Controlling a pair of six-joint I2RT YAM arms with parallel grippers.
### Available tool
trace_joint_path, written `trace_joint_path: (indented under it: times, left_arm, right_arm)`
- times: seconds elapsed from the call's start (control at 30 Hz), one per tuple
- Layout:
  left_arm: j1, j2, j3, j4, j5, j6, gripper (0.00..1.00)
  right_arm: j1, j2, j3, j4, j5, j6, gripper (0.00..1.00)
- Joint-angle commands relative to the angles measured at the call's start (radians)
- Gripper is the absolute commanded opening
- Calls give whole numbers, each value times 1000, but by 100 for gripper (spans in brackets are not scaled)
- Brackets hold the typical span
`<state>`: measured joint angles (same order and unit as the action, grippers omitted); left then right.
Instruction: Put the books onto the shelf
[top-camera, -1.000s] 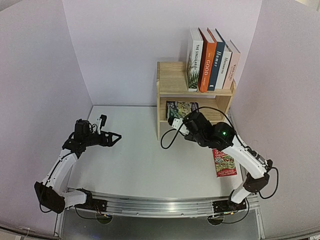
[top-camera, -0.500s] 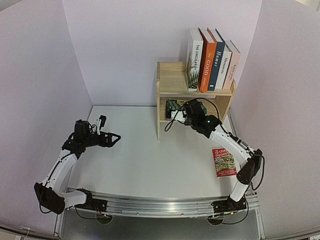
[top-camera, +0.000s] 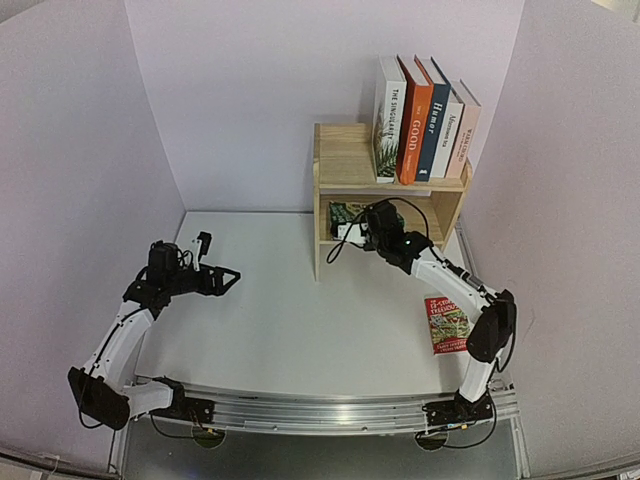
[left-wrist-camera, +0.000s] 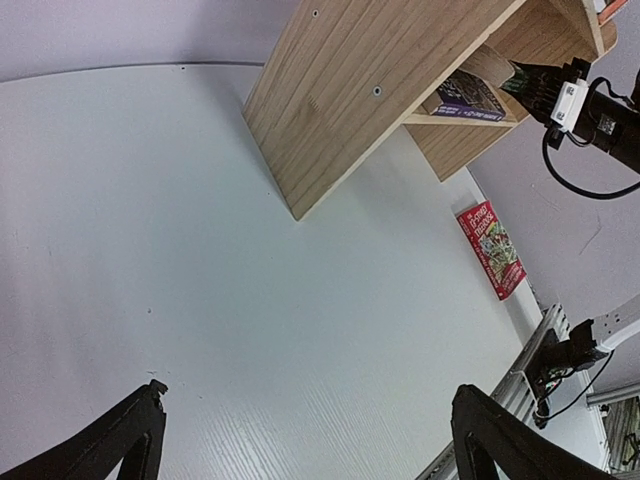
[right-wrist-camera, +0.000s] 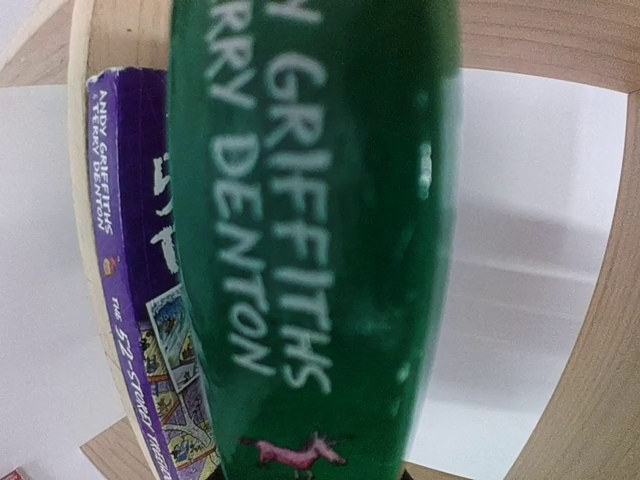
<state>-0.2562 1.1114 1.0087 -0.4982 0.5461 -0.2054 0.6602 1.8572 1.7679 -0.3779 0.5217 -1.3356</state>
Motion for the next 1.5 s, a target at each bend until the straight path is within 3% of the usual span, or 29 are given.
trace_joint_path:
  times: [0.0,0.9,1.07,1.2,1.37,1.47]
  left_arm:
    - [-2,-26,-13,-3,-6,18,100]
    - [-3,-19,-39,-5,-11,36,100]
    - [-2,-22,-39,-6,-15,40,100]
    - [-2,-23,-41,-12,-15,43,100]
    - [-2,-23,-42,-10,-11,42,100]
    - [-3,-22,-44,-13,-8,48,100]
  right_arm:
    - [-18,15,-23,34,-38,-3,0]
    - [-44,95,-16,4,-90,1,0]
    - [-44,103,7,-13,-93,10,4]
    - [-43,99,23,-35,-96,26,20]
    - [-43,82,15,-56,-94,48,55]
    - [-42,73,18,-62,-101,59,63]
